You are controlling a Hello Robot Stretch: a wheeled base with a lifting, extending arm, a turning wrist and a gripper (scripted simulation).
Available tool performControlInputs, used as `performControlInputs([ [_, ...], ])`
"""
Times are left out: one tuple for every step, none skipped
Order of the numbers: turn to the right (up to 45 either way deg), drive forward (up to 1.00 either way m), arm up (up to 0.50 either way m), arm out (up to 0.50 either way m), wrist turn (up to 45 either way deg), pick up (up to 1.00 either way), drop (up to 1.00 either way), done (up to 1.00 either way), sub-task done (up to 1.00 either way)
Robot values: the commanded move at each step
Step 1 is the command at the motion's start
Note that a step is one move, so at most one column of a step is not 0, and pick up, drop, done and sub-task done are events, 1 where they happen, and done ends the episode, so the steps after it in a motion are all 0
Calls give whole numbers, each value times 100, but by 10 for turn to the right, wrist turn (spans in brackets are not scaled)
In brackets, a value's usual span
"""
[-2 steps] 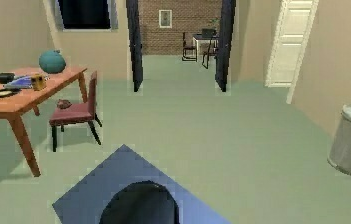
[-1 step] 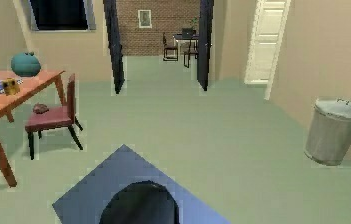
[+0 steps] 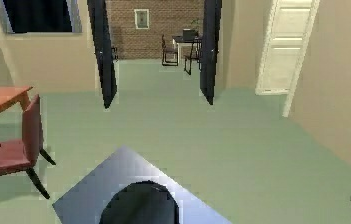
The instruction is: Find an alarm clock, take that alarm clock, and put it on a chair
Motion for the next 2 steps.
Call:
performControlInputs([
  [0,100,0,0,0,0,0,0,0],
  [30,0,0,0,0,0,0,0,0],
])
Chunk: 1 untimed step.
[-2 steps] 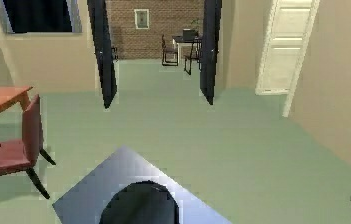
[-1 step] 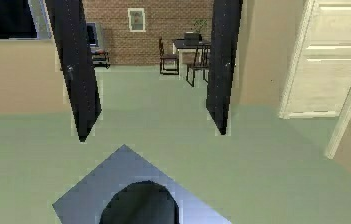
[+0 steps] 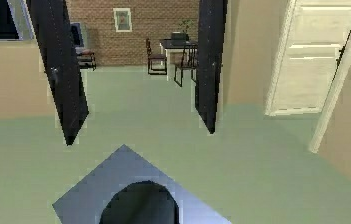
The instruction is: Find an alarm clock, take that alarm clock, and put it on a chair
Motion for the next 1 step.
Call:
performControlInputs([
  [0,100,0,0,0,0,0,0,0],
])
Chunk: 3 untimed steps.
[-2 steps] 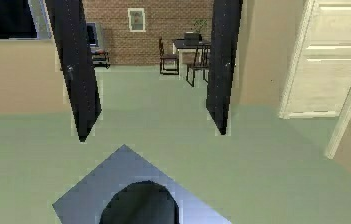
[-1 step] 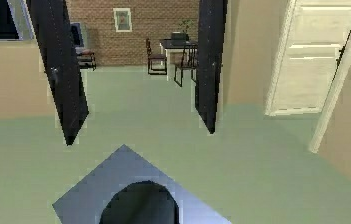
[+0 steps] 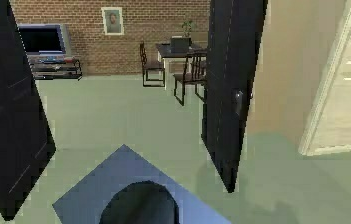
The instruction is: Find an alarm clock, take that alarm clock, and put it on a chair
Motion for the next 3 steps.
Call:
performControlInputs([
  [0,100,0,0,0,0,0,0,0],
  [0,100,0,0,0,0,0,0,0],
  [0,45,0,0,0,0,0,0,0],
])
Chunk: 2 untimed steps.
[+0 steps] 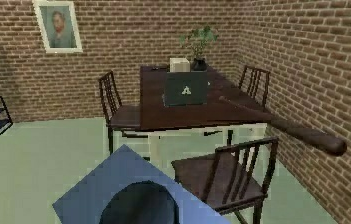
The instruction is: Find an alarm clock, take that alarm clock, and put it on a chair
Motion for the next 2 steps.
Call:
performControlInputs([
  [330,0,0,0,0,0,0,0,0],
  [0,50,0,0,0,0,0,0,0],
])
